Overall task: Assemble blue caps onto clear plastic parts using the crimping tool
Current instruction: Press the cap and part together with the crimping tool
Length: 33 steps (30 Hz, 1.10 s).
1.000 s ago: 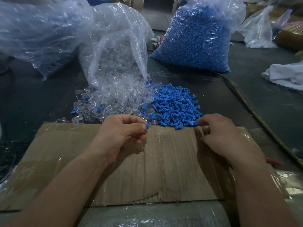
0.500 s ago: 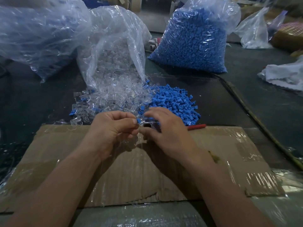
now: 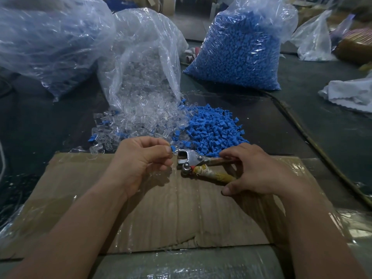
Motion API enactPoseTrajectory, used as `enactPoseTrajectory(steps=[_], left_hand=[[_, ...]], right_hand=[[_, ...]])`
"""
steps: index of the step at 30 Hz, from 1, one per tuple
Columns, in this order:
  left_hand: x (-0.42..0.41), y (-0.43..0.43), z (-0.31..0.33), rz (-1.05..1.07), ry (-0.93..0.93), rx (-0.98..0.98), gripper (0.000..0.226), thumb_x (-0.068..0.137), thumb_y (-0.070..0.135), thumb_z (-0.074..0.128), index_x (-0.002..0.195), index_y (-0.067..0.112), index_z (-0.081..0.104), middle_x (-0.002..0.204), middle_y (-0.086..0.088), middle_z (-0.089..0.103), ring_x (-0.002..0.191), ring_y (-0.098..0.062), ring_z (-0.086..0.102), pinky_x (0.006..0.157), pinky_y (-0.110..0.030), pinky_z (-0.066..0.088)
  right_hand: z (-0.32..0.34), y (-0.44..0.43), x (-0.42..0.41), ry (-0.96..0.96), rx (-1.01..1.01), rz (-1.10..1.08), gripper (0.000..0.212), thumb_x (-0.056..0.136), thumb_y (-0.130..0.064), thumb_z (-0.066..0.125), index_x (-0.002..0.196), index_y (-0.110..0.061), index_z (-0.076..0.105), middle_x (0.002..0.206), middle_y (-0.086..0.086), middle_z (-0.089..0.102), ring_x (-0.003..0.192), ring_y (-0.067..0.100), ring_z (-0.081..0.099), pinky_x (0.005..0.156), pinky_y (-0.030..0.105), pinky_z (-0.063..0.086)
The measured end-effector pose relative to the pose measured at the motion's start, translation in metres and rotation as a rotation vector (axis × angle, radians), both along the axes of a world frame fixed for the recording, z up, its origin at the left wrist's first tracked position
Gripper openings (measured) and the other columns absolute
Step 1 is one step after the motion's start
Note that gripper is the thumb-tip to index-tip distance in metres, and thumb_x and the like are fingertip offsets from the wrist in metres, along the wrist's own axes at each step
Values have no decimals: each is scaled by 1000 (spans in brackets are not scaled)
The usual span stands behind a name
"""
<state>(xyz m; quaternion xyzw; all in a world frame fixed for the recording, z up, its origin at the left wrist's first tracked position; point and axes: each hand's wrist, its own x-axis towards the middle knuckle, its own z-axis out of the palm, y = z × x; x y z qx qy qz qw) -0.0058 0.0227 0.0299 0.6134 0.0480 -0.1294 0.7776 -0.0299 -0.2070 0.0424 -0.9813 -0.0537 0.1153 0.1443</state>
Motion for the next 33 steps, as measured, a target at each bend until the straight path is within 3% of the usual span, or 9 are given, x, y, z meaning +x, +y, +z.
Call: enactPoseTrajectory(steps=[3,9,14,18,21,24,29,33], left_hand=[[0,-1,0,-2,2,2,9,64,-4,64,71,0,59,51,-8,61,43,-12,59,40,-17,47],[1,3,-1,-4,6,-23,18,56,4,64,73,0,60,54,-8,63,46,-12,61,42,-17,49],[1,2,-1,-3,-3,-87,18,57,3,61,74,0,57,54,-8,64,47,-12,62,42,-17,49],[-1,-2,-2,28,-52,-129,17,57,4,60,73,2,56,55,-8,65,49,-13,63,45,-17,51],[-3,-4,-4,60,-123,-158,13,60,4,61,72,4,58,59,-8,66,53,-14,64,49,-17,52],[-6,-7,-6,76,-192,-165,14,61,6,61,75,4,59,61,-6,66,56,-13,64,52,-17,52],[-7,-8,-7,126,-264,-141,12,62,8,62,74,6,61,63,-5,68,56,-12,64,51,-16,51],[-6,-10,-6,140,-273,-193,10,61,8,62,71,7,59,58,-3,66,50,-10,62,48,-17,50]], right_hand=[[2,1,-3,-42,13,16,65,54,-51,76,111,-42,46,98,-15,42,97,8,35,76,27,32],[-2,16,-2,-239,-63,26,32,70,-39,64,97,-29,49,90,-10,51,80,10,47,62,25,31],[2,14,-5,-420,190,-107,36,73,-14,63,106,-26,54,87,-10,54,76,11,51,61,23,36],[2,19,-8,-572,358,-166,25,79,-19,65,74,-37,50,65,-14,49,62,4,48,55,15,33],[0,26,-8,-547,317,-155,15,80,-25,63,92,-29,54,80,-13,46,73,6,44,63,16,32],[-5,34,-7,-463,205,-102,34,83,-29,61,114,-20,50,98,-9,39,94,7,41,77,20,29],[-8,43,-8,-396,121,4,42,85,-31,59,123,-21,44,104,-11,32,104,10,37,84,20,26],[-9,48,-8,-363,151,23,45,84,-36,56,124,-22,42,103,-12,29,98,3,29,80,18,22]])
